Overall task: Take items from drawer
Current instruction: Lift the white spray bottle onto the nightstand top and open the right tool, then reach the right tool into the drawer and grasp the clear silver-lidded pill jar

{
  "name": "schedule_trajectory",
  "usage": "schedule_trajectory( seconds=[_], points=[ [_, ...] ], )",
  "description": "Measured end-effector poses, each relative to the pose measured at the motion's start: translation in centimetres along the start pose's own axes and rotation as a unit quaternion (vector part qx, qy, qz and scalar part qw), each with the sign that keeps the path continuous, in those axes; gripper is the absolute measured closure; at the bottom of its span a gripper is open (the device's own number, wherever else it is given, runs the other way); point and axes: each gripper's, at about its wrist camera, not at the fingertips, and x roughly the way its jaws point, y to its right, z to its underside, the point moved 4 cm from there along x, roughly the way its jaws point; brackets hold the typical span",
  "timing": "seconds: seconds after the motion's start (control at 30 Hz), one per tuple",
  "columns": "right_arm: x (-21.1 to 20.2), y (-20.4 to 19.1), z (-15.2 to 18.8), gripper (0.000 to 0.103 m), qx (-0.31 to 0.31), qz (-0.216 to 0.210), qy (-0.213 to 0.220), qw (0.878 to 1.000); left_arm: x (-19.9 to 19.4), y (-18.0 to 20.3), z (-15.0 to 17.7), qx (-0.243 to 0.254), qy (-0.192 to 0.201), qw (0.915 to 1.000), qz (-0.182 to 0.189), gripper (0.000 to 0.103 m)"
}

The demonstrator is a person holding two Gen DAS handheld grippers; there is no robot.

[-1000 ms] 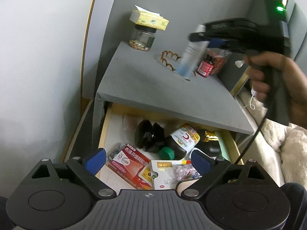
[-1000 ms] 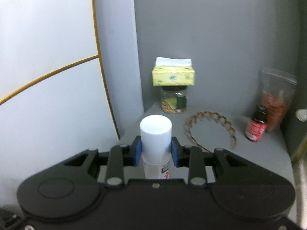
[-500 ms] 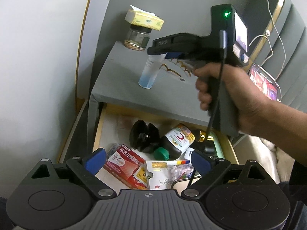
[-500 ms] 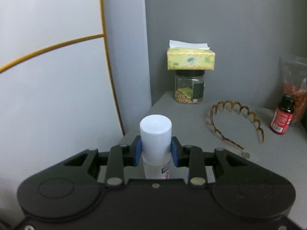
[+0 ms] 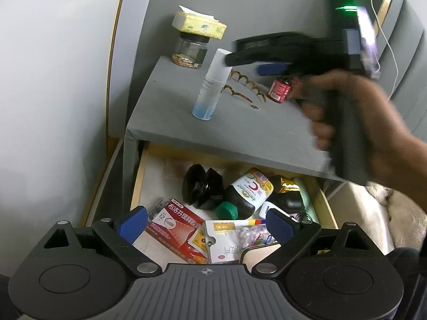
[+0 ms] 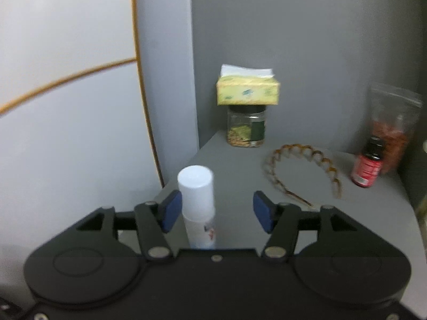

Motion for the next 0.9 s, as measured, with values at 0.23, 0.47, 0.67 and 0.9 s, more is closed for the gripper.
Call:
schedule_trajectory(
  seconds=[0.23,0.47,0.67,0.9],
  points=[
    [-8.6,4.3,4.4,0.000,-0.023,-0.025,-0.016,0.999,0.4,0.9,0.1,0.009,0.006,0.9999,0.007,0.010],
    [-10.9,6.9,10.7,0.001,-0.102,-0.023,-0.130,0.986,0.9,1.8,0.2,0.023,0.003,0.9997,0.009,0.010],
    [-8.5,6.8,14.5,0.039,-0.119,-0.058,-0.237,0.962,1.0,1.8,0.3,0.026,0.001,0.9997,0.004,0.010],
    [-2.3,7.4,17.7,0.045,-0.006,-0.092,-0.334,0.938,1.1,1.2,0.2,0.014,0.000,0.9999,0.005,0.010]
  ],
)
